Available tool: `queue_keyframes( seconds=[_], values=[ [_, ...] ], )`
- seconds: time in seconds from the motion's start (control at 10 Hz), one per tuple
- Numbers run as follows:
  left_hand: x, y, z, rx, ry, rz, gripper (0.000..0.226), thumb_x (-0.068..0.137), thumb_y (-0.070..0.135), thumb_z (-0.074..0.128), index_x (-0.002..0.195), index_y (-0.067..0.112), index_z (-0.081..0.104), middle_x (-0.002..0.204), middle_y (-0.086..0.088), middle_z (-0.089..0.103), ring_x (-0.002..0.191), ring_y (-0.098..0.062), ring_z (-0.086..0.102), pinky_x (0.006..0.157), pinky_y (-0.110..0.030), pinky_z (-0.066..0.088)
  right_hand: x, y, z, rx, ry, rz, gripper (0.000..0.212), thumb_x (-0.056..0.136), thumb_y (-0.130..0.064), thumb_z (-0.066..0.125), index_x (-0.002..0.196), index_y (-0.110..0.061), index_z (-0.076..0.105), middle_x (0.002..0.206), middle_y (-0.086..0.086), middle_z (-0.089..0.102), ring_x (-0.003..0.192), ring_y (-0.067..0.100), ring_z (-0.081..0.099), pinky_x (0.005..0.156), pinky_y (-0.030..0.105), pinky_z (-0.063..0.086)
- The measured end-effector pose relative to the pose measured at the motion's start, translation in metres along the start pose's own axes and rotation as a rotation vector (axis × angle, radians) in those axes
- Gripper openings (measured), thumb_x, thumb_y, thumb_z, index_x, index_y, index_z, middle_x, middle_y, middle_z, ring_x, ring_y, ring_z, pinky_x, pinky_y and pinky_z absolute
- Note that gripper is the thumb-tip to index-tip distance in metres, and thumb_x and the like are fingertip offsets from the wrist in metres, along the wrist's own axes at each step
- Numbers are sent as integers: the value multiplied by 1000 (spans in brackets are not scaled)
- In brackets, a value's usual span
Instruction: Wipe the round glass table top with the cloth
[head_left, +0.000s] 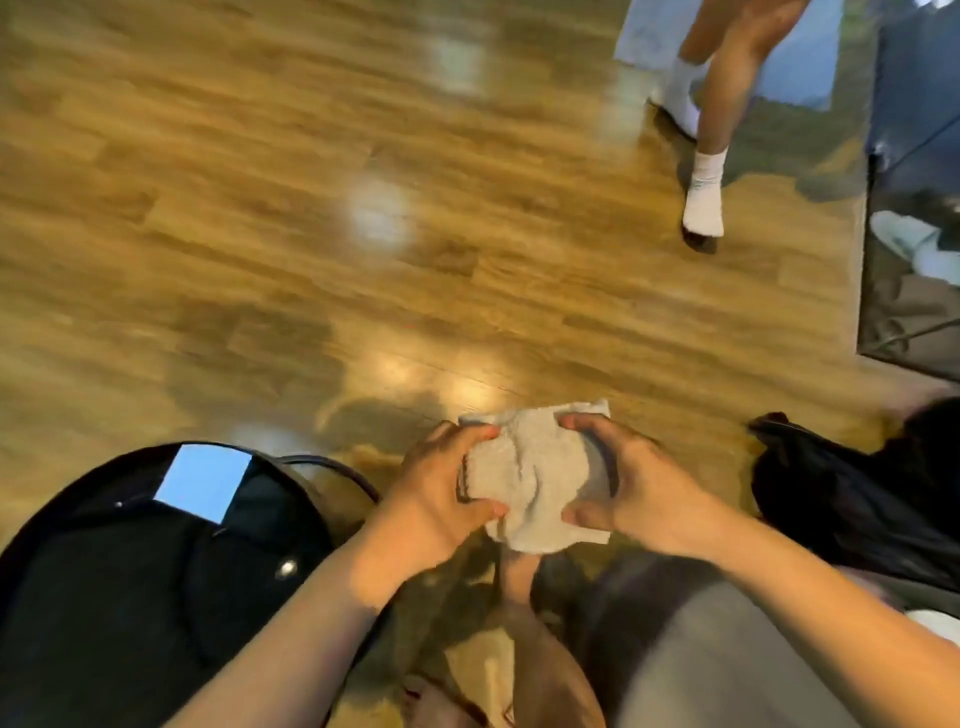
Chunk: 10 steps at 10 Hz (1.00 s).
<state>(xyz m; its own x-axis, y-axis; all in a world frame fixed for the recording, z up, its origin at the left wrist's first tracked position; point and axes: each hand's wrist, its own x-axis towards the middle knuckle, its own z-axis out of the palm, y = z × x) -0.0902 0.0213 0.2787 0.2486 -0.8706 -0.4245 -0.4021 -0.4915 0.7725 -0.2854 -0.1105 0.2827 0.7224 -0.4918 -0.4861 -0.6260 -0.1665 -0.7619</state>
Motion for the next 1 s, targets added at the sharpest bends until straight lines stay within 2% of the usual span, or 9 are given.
queue_keyframes(
  seconds=[0.1,0.2,0.3,0.4,0.5,0.6,0.7,0.9,1.0],
  values=[
    [60,-55,45,121,-55,15,36,70,30,76,103,18,69,110,6,43,101,-5,45,90,-23,41,49,74,17,-294,5,-12,46,72,-28,81,116,-26,64,99,-18,42,101,9,44,73,-4,26],
    [102,-98,73,51,-142,-34,24,70,24,76,92,16,70,102,5,55,97,-4,50,84,-23,41,90,123,24,-249,-70,32,31,68,-29,82,96,-25,70,106,-8,49,114,11,45,82,8,34],
    [150,-164,107,-262,-134,-260,22,81,0,73,91,14,60,80,3,62,68,1,57,63,-24,46,155,185,46,19,-84,207,24,72,-24,74,94,-26,65,87,9,69,84,27,64,77,41,52],
    [173,-206,126,-442,17,-410,25,84,-1,71,102,10,58,84,0,65,71,-5,63,59,-19,51,194,220,66,162,-32,268,23,84,-9,68,102,-23,62,94,16,69,83,29,64,76,49,53],
    [204,-262,152,-486,140,-530,33,83,8,75,112,8,59,94,-1,67,83,-13,63,63,-16,52,241,269,104,144,-28,299,24,88,-15,67,108,-26,59,101,4,69,91,24,66,73,38,54],
    [223,-294,169,-460,167,-565,38,84,7,74,117,6,58,101,-5,67,92,-18,63,72,-23,54,271,296,125,25,-67,320,40,89,-21,65,126,-26,52,117,5,65,103,28,63,81,40,54],
    [233,-320,185,-400,155,-632,55,87,14,72,136,12,47,114,-1,58,106,-20,57,83,-26,48,292,318,138,-37,-188,386,73,90,-24,67,150,-26,26,138,7,54,119,33,56,90,37,48],
    [230,-318,166,-458,254,-633,57,92,24,67,143,15,44,141,-5,52,121,-18,53,95,-30,46,315,295,122,-86,-142,317,65,91,-28,67,148,-26,35,142,7,51,114,18,54,76,23,45],
    [214,-290,134,-572,313,-540,45,93,24,65,136,19,51,132,-1,58,117,-15,56,85,-21,45,309,258,105,-68,-137,269,60,91,-28,67,144,-28,39,137,2,53,112,14,53,75,21,47]
  ],
)
